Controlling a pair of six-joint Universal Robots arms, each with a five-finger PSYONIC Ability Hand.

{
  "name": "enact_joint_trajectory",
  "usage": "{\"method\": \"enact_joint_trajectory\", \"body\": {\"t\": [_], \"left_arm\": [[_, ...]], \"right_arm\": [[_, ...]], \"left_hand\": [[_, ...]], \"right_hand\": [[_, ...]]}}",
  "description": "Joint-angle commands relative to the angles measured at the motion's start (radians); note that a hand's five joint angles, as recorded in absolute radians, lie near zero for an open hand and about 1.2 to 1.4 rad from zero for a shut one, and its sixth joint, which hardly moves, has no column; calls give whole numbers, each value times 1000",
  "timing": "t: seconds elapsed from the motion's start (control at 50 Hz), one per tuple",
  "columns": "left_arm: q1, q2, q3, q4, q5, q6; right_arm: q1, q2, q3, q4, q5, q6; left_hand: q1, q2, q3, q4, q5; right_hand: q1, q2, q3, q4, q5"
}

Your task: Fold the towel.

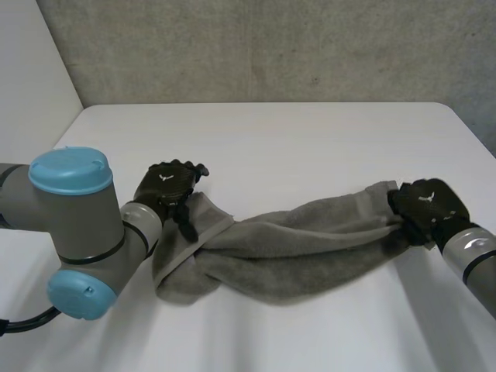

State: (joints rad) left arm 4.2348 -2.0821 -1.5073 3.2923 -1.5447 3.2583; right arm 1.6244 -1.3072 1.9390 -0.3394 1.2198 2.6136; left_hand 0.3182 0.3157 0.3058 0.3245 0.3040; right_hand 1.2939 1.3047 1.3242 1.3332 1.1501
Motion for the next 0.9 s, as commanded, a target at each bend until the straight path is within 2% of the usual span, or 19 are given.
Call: {"method": "enact_joint_trajectory", "body": {"t": [0.02,0.22,0.26,0.38,0.42,0.44,0.48,0.6,0.66,0.7,0.74,0.76,0.78,0.82,0.9], "left_arm": [[-16,0,-25,-5,-2,0],[-62,-10,-30,0,-8,11],[-65,-22,-24,4,-9,9],[-73,-39,-11,1,-11,9],[-73,-49,-10,1,-29,9],[-73,-49,-10,1,-29,9],[-73,-50,-10,4,-76,9],[-73,-50,4,16,-146,12],[-72,-52,16,43,-173,14],[-53,-46,25,61,-186,15],[-38,-32,29,61,-187,18],[-4,-4,25,56,-186,20],[-4,-4,25,56,-186,20],[51,100,12,58,-173,11],[68,221,4,59,-172,1]], "right_arm": [[-3,-20,14,-1,-2,95],[-21,-7,28,0,-3,66],[-21,-7,29,0,-3,66],[-38,-7,32,0,4,68],[-46,-7,32,2,7,68],[-46,-7,32,2,7,68],[-64,-7,32,2,12,68],[-74,-12,43,3,12,68],[-74,-18,44,3,12,68],[-74,-36,35,14,13,72],[-74,-59,25,35,13,74],[-74,-88,8,66,12,72],[-74,-89,8,66,12,72],[-74,-153,-61,156,12,74],[-74,-213,-152,277,3,75]], "left_hand": [[-37,-35,-25,-43,-198],[-34,-32,-22,-40,-195],[85,88,98,79,-75],[160,162,172,153,-1],[302,305,315,296,142],[303,306,316,297,143],[575,578,588,569,415],[644,646,656,638,484],[779,782,791,773,619],[989,992,1001,983,829],[1077,1080,1090,1071,917],[1078,1081,1090,1072,918],[1078,1081,1090,1072,918],[1078,1081,1090,1072,918],[1078,1081,1090,1072,918]], "right_hand": [[102,92,72,63,72],[102,92,72,63,72],[102,92,72,63,72],[102,92,72,63,72],[102,92,72,63,72],[102,92,72,63,72],[102,92,72,63,72],[102,92,72,63,72],[102,92,72,63,72],[102,92,72,63,72],[102,92,72,63,72],[102,92,72,63,72],[102,92,72,63,72],[102,92,72,63,72],[102,92,72,63,72]]}}
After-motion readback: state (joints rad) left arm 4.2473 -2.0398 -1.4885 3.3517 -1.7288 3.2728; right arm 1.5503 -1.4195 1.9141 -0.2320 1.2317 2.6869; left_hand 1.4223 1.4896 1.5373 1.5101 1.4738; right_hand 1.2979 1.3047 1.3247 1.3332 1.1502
